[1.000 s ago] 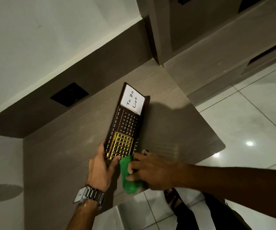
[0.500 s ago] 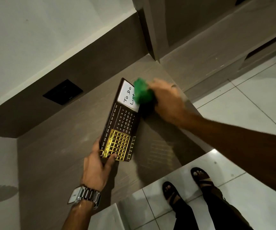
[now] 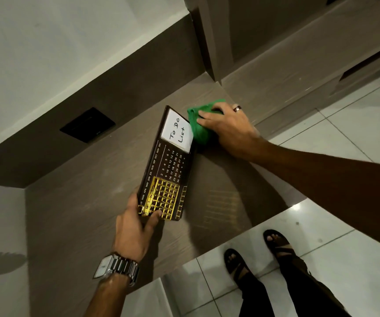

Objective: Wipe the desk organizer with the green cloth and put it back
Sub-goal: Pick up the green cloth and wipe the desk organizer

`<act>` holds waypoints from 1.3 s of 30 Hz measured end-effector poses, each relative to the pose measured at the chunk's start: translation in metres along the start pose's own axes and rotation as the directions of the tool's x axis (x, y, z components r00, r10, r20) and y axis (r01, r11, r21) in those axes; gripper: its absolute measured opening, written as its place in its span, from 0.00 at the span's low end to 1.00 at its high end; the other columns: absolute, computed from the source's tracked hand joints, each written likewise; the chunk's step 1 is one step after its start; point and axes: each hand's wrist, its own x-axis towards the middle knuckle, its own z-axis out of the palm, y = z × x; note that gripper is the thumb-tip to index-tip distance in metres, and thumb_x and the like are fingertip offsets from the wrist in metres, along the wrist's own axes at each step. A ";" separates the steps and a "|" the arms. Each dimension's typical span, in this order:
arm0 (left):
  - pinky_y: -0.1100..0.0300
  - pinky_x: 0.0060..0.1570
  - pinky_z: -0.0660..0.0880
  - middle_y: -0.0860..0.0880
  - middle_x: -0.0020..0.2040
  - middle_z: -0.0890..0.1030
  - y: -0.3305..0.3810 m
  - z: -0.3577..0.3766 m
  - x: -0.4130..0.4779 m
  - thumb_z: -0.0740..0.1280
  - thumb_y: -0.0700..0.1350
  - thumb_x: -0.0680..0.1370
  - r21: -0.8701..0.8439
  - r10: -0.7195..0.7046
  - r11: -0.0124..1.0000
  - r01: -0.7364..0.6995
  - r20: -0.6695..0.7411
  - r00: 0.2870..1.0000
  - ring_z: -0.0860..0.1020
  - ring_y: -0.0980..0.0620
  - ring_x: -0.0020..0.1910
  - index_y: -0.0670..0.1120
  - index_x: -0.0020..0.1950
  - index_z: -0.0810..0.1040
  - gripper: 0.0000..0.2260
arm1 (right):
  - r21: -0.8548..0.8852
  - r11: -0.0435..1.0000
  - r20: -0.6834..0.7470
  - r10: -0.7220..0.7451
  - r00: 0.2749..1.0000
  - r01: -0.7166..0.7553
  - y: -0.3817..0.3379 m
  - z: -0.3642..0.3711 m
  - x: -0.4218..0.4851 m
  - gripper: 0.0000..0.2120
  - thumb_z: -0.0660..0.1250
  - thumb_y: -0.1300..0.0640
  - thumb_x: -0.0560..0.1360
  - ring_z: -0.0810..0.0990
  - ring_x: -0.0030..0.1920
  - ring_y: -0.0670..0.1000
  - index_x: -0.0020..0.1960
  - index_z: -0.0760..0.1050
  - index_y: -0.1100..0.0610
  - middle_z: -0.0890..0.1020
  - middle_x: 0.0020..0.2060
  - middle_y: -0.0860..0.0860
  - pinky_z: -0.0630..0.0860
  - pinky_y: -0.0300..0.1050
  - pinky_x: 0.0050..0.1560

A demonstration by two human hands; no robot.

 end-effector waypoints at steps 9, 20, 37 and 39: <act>0.69 0.40 0.68 0.64 0.43 0.74 -0.002 -0.002 0.000 0.70 0.47 0.73 0.001 0.034 0.999 -0.034 0.002 0.999 0.70 0.72 0.41 0.48 0.70 0.64 0.27 | 0.048 0.960 0.097 -0.279 0.955 0.276 -0.037 0.016 -0.037 0.24 0.74 0.60 0.68 0.72 0.63 0.62 0.64 0.77 0.52 0.78 0.64 0.53 0.75 0.59 0.53; 0.74 0.36 0.64 0.65 0.42 0.73 -0.006 -0.001 0.001 0.70 0.46 0.73 -0.004 0.027 1.000 -0.027 0.000 1.000 0.70 0.74 0.38 0.49 0.71 0.62 0.29 | 0.179 0.979 0.051 -0.106 0.993 0.095 -0.069 0.027 -0.050 0.18 0.71 0.62 0.72 0.75 0.60 0.62 0.62 0.78 0.57 0.79 0.61 0.56 0.76 0.57 0.52; 0.69 0.39 0.68 0.60 0.47 0.76 -0.007 0.002 0.002 0.70 0.48 0.73 -0.031 0.031 0.999 -0.031 -0.010 0.999 0.73 0.66 0.41 0.51 0.70 0.62 0.29 | 0.470 0.864 -0.148 0.279 0.949 -0.181 -0.063 0.008 -0.026 0.27 0.71 0.64 0.68 0.79 0.50 0.55 0.64 0.66 0.56 0.80 0.51 0.57 0.79 0.53 0.49; 0.75 0.36 0.68 0.63 0.46 0.76 -0.007 0.000 0.001 0.70 0.48 0.73 -0.011 0.063 0.998 -0.063 -0.005 0.998 0.74 0.70 0.39 0.51 0.70 0.62 0.28 | 0.431 0.889 -0.044 0.192 0.980 -0.155 -0.087 0.035 -0.043 0.30 0.69 0.64 0.70 0.75 0.60 0.59 0.70 0.64 0.57 0.74 0.63 0.59 0.76 0.56 0.56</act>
